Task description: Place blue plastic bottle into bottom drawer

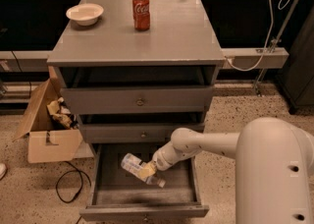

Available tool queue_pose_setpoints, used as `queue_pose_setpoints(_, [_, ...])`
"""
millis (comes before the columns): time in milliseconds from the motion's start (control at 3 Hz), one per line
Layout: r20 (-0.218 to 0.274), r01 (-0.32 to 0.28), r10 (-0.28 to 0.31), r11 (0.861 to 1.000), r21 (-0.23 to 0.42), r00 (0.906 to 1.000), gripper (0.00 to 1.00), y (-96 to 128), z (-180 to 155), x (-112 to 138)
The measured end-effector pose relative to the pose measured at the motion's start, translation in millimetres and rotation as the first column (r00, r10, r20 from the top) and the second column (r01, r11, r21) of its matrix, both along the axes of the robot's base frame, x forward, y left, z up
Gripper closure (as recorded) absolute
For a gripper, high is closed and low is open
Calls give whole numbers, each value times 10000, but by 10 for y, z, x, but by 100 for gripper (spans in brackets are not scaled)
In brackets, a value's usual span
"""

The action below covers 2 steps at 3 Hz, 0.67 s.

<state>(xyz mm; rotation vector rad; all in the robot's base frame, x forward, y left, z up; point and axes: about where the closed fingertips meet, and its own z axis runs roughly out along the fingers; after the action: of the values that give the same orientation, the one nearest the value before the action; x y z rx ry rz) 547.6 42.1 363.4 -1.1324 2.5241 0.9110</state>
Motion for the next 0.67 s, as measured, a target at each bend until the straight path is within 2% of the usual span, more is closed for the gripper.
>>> queue_pose_setpoints(333, [-58, 68, -69, 9999, -82, 10000, 100, -9, -49, 0])
queue_pose_setpoints(667, [243, 552, -543, 9977, -385, 9982, 100, -213, -421, 165])
